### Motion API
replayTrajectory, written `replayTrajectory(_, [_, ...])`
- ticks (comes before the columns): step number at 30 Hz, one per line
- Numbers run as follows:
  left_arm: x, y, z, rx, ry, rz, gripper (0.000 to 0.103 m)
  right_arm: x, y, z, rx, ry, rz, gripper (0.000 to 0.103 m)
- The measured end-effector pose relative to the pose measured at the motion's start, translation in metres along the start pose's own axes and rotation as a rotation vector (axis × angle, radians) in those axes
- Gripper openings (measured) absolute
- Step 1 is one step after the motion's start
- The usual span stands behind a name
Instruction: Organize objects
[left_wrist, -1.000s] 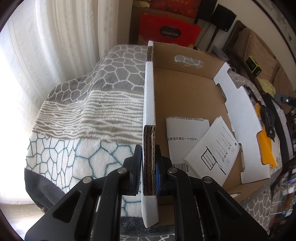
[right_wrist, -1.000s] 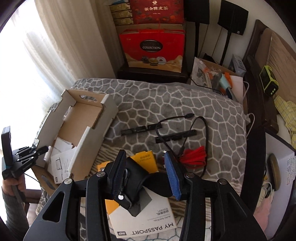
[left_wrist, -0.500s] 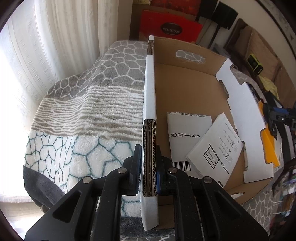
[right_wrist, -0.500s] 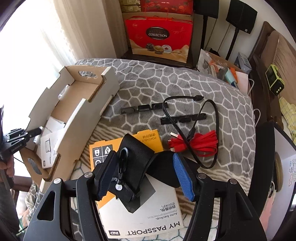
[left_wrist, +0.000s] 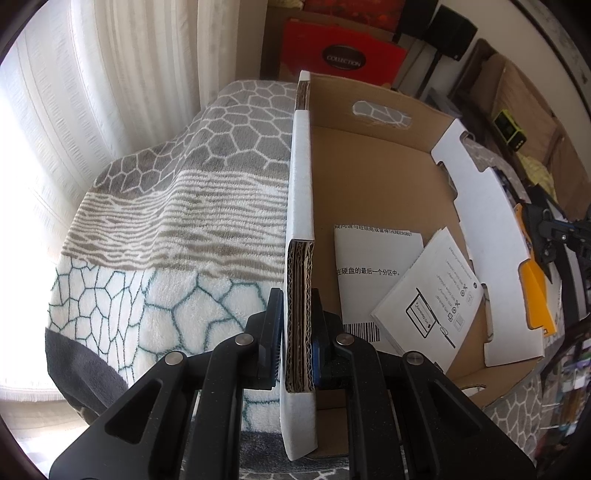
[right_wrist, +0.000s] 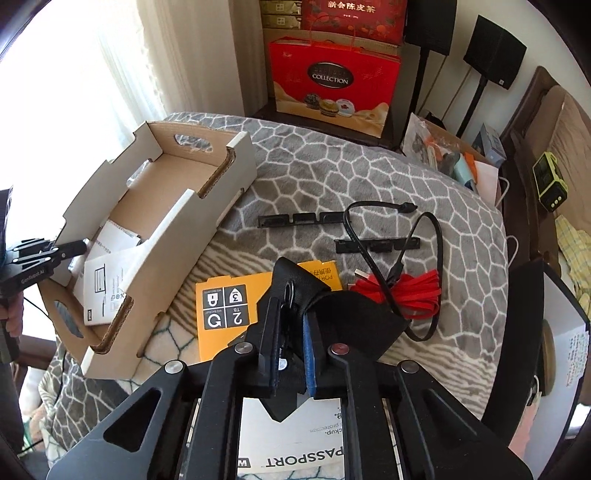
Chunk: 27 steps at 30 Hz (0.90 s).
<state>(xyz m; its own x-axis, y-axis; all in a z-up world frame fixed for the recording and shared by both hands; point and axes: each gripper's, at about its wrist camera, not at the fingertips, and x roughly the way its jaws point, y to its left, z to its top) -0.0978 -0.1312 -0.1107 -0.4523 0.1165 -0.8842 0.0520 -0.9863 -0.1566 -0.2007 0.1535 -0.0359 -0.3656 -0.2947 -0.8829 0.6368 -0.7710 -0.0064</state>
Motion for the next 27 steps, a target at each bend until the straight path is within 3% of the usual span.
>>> replayTrajectory(8, [-0.001, -0.001, 0.000, 0.009, 0.000, 0.008, 0.011, -0.043, 0.004, 0.016, 0.027, -0.124, 0.045, 0.008])
replayTrajectory(16, [-0.001, -0.001, 0.001, 0.003, -0.001, 0.011, 0.011, -0.092, 0.039, 0.038, -0.032, -0.224, 0.124, 0.008])
replayTrajectory(21, [-0.001, -0.002, 0.001, 0.002, -0.001, 0.012, 0.010, -0.096, 0.079, 0.046, -0.094, -0.231, 0.201, 0.008])
replayTrajectory(27, [-0.001, -0.002, 0.001, -0.002, 0.000, 0.015, 0.010, -0.068, 0.131, 0.047, -0.163, -0.180, 0.255, 0.008])
